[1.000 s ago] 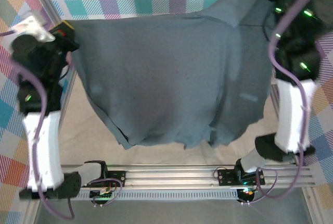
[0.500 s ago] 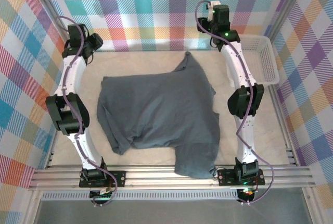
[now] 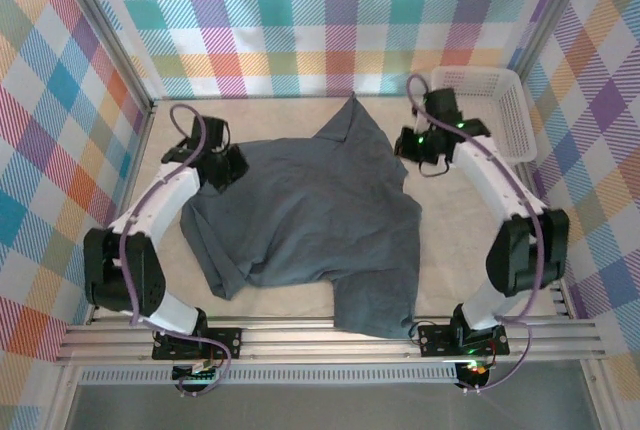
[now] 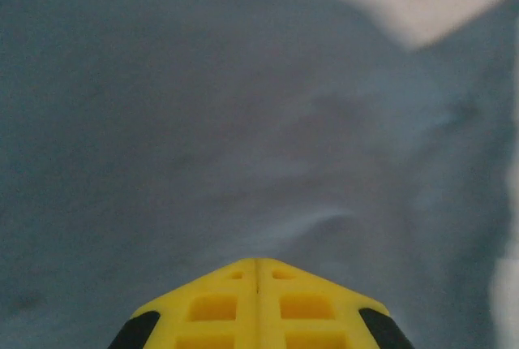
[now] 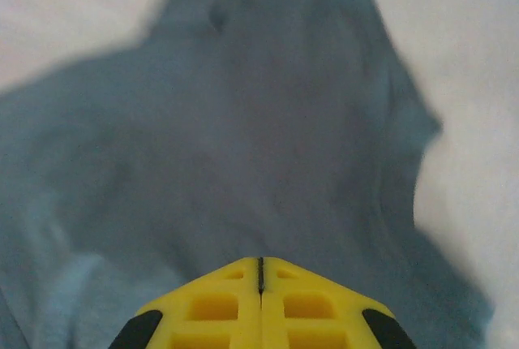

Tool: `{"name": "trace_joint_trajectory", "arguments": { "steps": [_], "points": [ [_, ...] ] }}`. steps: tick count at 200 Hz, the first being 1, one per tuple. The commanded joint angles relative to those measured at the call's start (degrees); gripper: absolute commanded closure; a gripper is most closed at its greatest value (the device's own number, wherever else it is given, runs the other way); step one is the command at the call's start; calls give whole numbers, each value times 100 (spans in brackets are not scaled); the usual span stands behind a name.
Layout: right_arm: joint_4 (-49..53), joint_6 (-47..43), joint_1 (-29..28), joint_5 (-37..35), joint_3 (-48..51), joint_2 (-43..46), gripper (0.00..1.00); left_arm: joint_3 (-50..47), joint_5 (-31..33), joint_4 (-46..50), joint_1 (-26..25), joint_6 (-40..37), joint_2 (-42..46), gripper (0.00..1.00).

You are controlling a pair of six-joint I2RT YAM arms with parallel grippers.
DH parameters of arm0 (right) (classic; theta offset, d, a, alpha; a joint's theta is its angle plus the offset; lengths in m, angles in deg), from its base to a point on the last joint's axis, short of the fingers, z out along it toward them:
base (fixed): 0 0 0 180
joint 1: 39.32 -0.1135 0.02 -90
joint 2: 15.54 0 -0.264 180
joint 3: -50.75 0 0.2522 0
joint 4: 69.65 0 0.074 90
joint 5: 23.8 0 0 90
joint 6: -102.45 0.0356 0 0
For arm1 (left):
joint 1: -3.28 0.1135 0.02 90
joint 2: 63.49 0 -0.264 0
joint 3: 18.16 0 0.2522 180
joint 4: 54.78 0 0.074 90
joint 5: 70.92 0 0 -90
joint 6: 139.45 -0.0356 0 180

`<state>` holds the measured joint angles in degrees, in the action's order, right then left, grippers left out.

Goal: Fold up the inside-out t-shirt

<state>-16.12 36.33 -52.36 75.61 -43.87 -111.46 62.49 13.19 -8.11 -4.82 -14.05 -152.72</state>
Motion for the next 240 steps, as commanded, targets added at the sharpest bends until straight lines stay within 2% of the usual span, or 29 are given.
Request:
{"name": "trace_joint_trajectory", "arguments": {
  "steps": [1, 22, 63, 87, 121, 131, 145, 158, 169, 189, 217, 240],
  "points": [
    [-290, 536, -121, 227, 179, -664, 100, -2, 633, 140, 250, 118, -468, 100],
    [-439, 784, -236, 33, 132, -1244, 100, 274, 618, -9, 476, 124, -1249, 100],
    [-703, 1243, -514, -1041, -280, -2175, 100, 1411, 921, 32, 619, 148, -2680, 100],
    [-386, 1501, -533, -1502, -1070, -2925, 100, 2544, 741, 617, 687, 316, -3702, 100],
    [-307, 1455, -498, -1944, -2431, -3860, 100, 3774, 784, 608, 704, 250, -4513, 100],
    [-204, 1348, -465, -1951, -2973, -4133, 100, 4169, 728, 629, 736, 201, -4638, 100],
    [21, 1077, -403, -1552, -3836, -4390, 100, 4482, 509, 535, 777, 159, -4562, 100],
    [373, 860, -392, -1355, -4561, -4342, 100, 4562, 260, 434, 805, 106, -4188, 90],
    [477, 715, -388, -1217, -4700, -3980, 100, 4446, 78, 365, 801, 26, -3678, 81],
    [247, 577, -392, -1014, -3670, -2695, 100, 3749, -83, 216, 766, -32, -2402, 67],
    [-433, 735, -386, -1171, -541, -119, 94, 2128, -74, 122, 589, -87, -456, 59],
    [-548, 1293, -387, -1204, 2042, 1910, 81, 583, 213, 67, 235, -367, 1070, 57]
  ]
}}
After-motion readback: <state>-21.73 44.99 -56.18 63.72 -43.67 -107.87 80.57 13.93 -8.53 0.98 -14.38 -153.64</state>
